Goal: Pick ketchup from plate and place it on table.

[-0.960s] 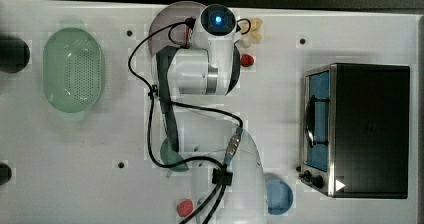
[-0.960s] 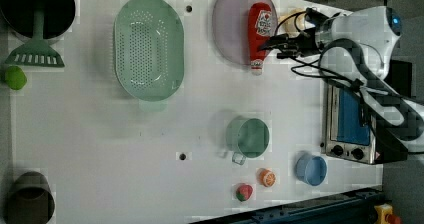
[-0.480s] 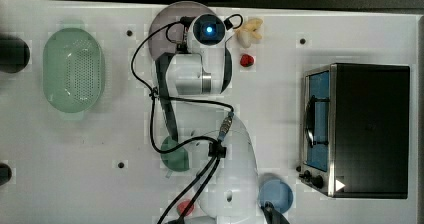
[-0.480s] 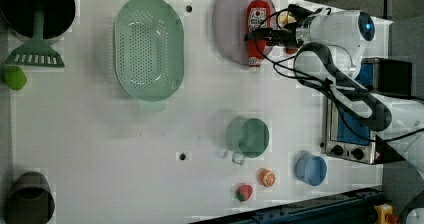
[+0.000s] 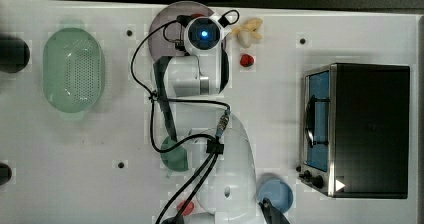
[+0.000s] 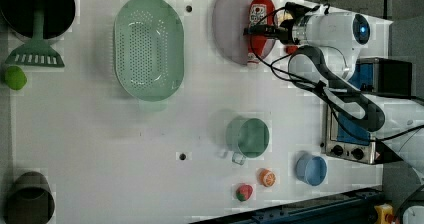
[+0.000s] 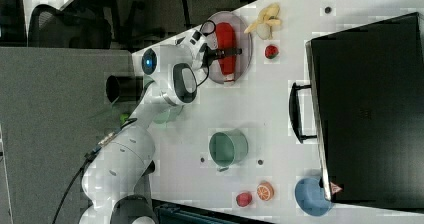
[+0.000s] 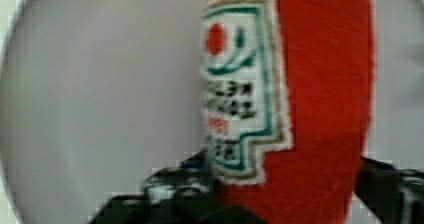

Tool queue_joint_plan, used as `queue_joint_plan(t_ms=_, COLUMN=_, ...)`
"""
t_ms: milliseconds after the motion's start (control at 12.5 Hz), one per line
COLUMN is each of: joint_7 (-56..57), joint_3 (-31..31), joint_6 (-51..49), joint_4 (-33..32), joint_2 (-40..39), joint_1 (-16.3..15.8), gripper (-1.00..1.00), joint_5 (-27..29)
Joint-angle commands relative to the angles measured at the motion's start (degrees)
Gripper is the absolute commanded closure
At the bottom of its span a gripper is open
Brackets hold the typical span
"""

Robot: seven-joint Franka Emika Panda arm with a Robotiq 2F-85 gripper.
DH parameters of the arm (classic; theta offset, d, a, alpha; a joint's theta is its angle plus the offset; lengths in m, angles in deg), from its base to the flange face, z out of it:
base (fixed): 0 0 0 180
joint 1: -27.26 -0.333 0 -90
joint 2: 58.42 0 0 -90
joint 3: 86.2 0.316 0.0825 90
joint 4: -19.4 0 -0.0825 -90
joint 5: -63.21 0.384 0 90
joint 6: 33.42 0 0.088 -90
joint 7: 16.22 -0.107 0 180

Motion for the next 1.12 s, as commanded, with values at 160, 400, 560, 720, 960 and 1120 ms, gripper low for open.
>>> queue_joint_plan(t_ms=160, joint_7=2.3, joint_3=0.3, joint_6=0.0, joint_4=1.7, joint_2=0.8, joint_1=0.0, gripper=-0.24, joint_5=0.2)
queue_joint_plan(t_ms=400, joint_7=0.9, joint_3=0.4, joint_6=-0.4, joint_4=3.7, joint_2=2.3, joint_1=-0.1, gripper=-0.24, joint_5=0.3)
queue_joint_plan(t_ms=560, joint_7=-2.3, joint_3=0.4, joint_6=-3.5, joint_4=5.7, joint_2=4.6, joint_1=0.1, gripper=-0.24, joint_5=0.4)
queue_joint_plan(t_ms=720, joint_7=-3.6, joint_3=0.4, joint_6=-11.0, joint_4=7.3, joint_2=8.2, joint_1=0.6, gripper=-0.24, joint_5=0.7)
queue_joint_plan(t_ms=960, joint_7=-3.6, joint_3=0.3, joint_6=-23.0, joint_4=7.4, joint_2=14.7, joint_1=1.7, gripper=-0.24, joint_5=5.2)
queue_joint_plan(t_ms=1120, joint_7=-3.6, joint_3=0.0, joint_6=-31.1, joint_4=7.1, joint_2=19.4, joint_1=2.8, gripper=-0.24, joint_5=6.4)
